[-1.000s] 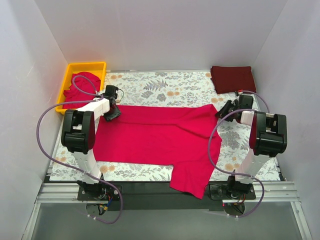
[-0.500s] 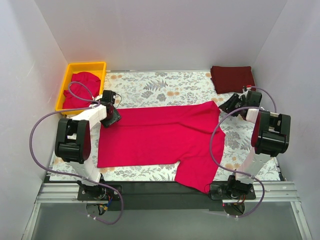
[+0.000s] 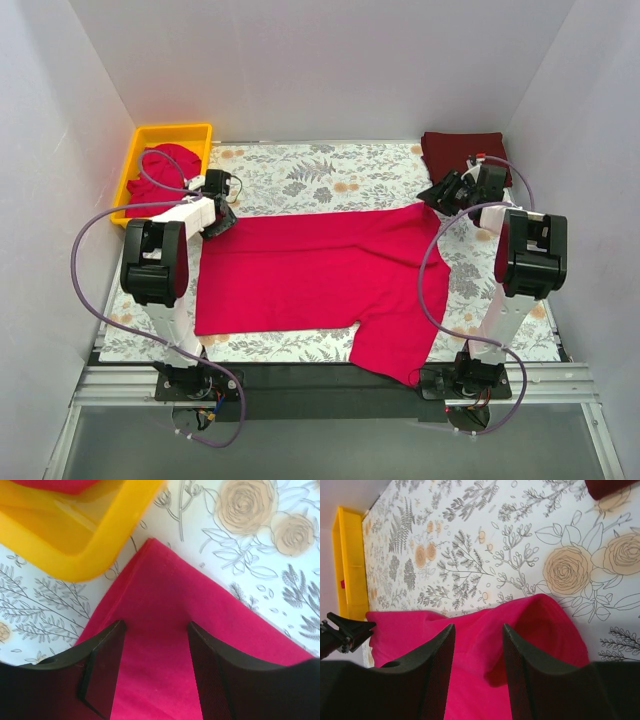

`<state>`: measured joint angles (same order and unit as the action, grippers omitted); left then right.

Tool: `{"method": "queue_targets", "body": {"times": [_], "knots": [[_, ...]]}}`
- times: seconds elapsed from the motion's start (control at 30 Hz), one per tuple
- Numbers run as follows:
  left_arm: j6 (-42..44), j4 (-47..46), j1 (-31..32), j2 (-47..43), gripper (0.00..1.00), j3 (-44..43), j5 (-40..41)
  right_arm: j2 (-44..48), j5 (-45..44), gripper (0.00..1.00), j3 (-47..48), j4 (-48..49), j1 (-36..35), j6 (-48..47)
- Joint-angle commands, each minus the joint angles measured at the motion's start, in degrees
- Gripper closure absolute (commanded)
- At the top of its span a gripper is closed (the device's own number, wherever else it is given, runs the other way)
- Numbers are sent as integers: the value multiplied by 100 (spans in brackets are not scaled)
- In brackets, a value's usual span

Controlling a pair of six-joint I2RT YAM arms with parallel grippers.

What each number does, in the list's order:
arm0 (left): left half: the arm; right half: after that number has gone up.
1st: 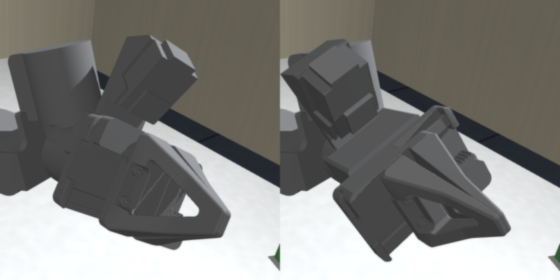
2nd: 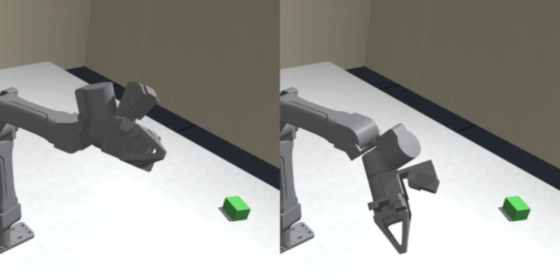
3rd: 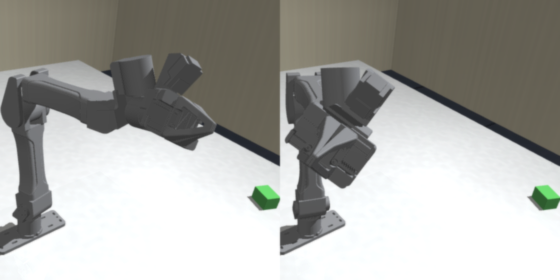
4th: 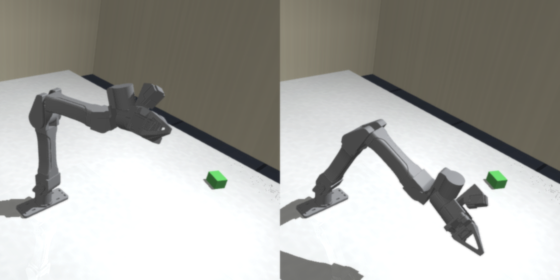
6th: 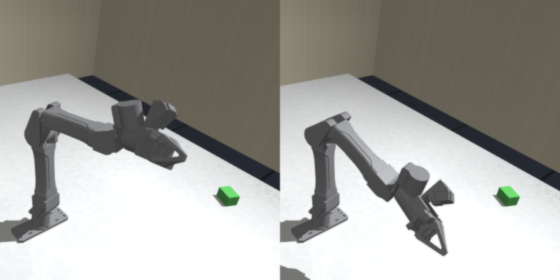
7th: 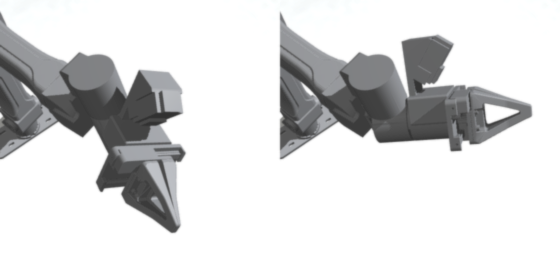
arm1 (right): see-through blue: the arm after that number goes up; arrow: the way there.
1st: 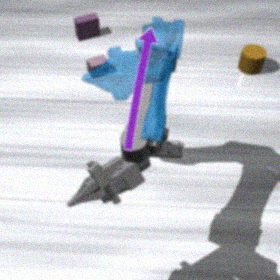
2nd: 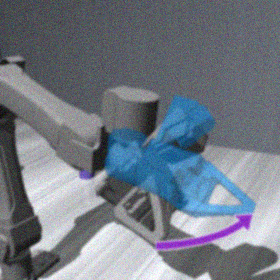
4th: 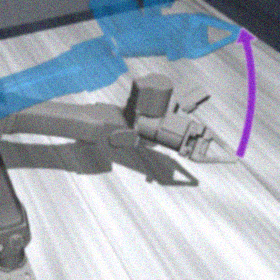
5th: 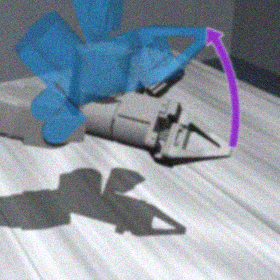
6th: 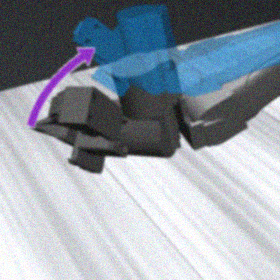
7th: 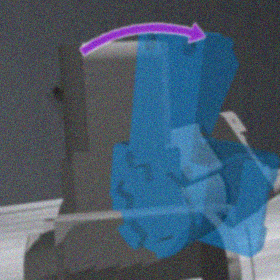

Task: Fold and stack the t-shirts
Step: Fold the tshirt

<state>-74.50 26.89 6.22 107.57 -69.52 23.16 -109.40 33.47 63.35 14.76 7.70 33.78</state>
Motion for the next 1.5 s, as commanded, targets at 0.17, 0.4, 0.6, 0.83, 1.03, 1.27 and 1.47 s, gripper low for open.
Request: {"method": "queue_targets", "body": {"times": [0.17,0.4,0.6,0.83,1.03,1.27,1.47], "knots": [[102,-97,-147,361,48,-168,180,-441,-60,53,169,106,-67,270],[111,-27,-174,432,49,-150,233,-336,-384,55,-24,106,-59,252],[111,-35,-174,405,49,-124,224,-142,-580,55,-157,106,-32,146],[129,-26,-174,397,49,-115,216,-388,-395,55,80,149,-58,190],[111,-18,-174,467,50,-115,233,-485,-411,73,125,229,-67,296],[-56,176,-297,563,54,-141,330,-371,-763,99,-42,237,108,234],[-152,386,-367,695,55,-238,303,-178,-930,99,-244,360,293,217]]}}
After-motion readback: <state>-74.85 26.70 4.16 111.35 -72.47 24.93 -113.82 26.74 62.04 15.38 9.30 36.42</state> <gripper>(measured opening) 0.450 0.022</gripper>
